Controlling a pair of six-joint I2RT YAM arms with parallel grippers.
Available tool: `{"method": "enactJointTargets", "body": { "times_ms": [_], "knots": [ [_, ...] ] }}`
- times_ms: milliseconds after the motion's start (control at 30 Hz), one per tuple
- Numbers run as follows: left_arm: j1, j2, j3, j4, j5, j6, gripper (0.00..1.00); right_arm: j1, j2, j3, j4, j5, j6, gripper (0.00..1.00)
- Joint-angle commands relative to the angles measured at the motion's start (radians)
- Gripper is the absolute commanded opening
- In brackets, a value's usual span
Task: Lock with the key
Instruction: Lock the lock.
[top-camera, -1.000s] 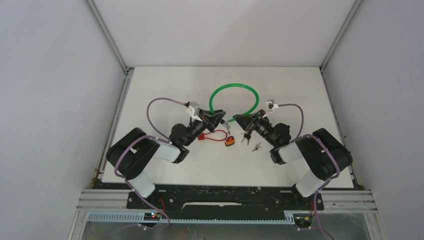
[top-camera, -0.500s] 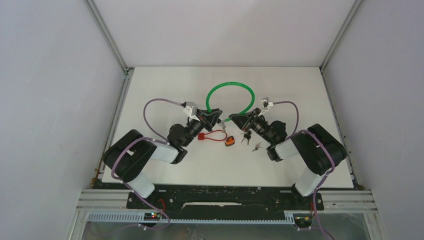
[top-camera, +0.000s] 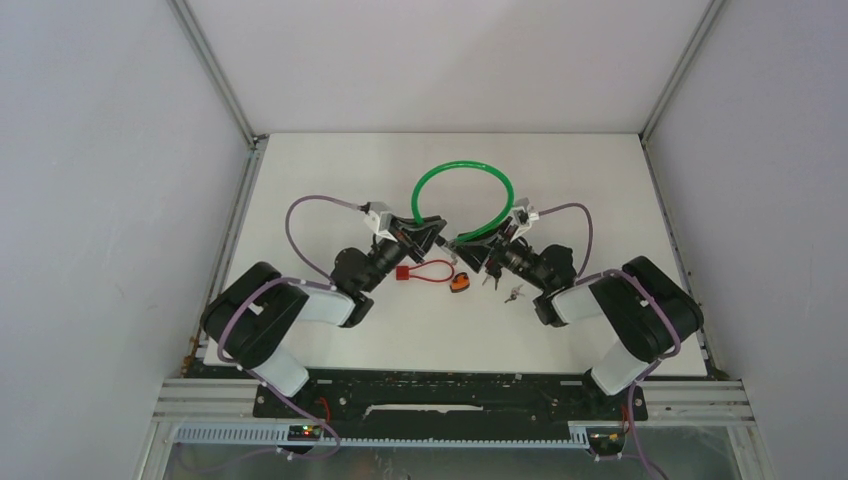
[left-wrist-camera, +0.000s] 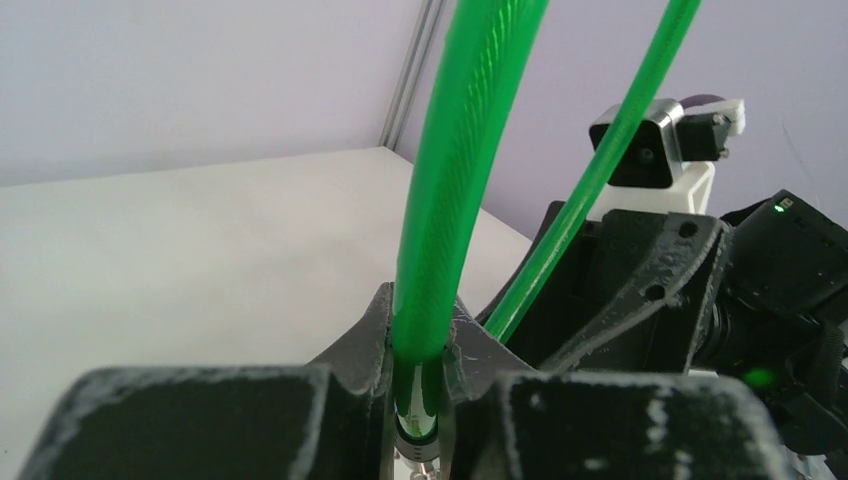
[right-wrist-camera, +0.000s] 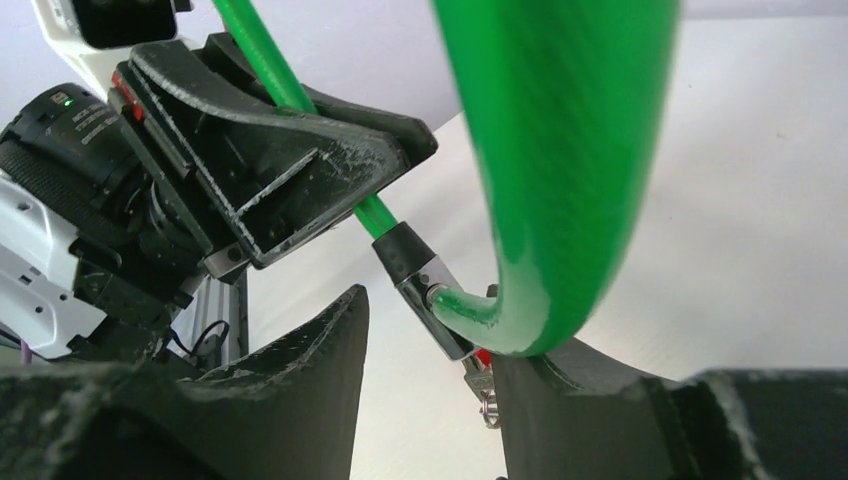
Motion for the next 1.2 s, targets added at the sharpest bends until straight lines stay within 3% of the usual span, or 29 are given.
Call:
{"method": "enactJointTargets", "body": {
  "times_ms": [0,433,633,833,1167],
  "knots": [
    [0.009,-0.076,0.008,0.127,-0.04,0.037,0.0,0.021,-0.061,-0.014,0.042,-0.044,-0.097,0.5],
    [0.022,-0.166,-0.072,0.129,-0.076,0.084,0.0,0.023,-0.053,-0.029,0.041,-0.103,-0.231,0.48],
    [0.023,-0.197,-0.092,0.129,-0.018,0.089,0.0,0.023,-0.02,-0.033,0.042,-0.03,-0.298,0.46],
    [0.022,-0.209,-0.099,0.13,-0.005,0.077,0.0,0.05,0.011,-0.016,0.042,-0.076,-0.378,0.46],
    [0.023,-0.226,-0.104,0.129,0.088,0.074,0.0,0.077,0.028,-0.015,0.043,-0.022,-0.447,0.44]
  ]
}}
